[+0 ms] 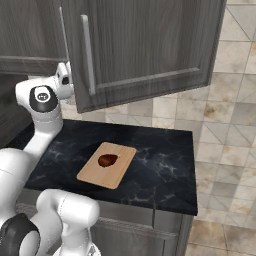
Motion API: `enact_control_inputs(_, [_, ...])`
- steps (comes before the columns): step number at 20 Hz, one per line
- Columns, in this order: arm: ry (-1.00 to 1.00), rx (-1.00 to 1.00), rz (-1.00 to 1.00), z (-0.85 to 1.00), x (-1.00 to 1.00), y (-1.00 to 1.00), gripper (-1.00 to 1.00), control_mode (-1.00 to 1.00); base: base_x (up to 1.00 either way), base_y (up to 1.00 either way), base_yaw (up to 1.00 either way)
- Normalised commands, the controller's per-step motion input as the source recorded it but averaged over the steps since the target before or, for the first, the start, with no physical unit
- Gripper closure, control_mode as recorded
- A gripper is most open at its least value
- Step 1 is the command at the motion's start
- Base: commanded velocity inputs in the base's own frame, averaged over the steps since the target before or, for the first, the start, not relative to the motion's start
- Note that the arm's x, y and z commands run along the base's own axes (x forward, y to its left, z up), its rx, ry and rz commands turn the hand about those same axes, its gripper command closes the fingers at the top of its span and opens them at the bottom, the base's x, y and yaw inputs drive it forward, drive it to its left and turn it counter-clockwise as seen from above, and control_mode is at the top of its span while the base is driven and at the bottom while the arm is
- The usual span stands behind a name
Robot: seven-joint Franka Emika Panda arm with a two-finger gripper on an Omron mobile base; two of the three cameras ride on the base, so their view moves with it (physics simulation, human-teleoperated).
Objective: Open the cabinet, retrieve the rolling pin, and place it next to the meat on the cutting board to prepare for tenderizing.
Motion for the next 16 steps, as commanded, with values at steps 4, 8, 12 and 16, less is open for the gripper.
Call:
enact_control_inputs(4, [0.0, 0.0, -0.13, -0.02, -0.55, -0.62, -1.0, -1.0, 0.0, 0.0, 0.0])
enact_control_inputs(8, [-0.01, 0.0, -0.14, 0.0, -0.76, -0.74, -1.0, -1.0, 0.0, 0.0, 0.0])
enact_control_inputs(12, [0.0, 0.01, -0.15, 0.0, -0.8, -0.82, -1.0, -1.0, 0.0, 0.0, 0.0])
enact_control_inputs(16, [0.0, 0.01, -0.12, 0.0, -0.68, -0.9, -1.0, -1.0, 0.0, 0.0, 0.0])
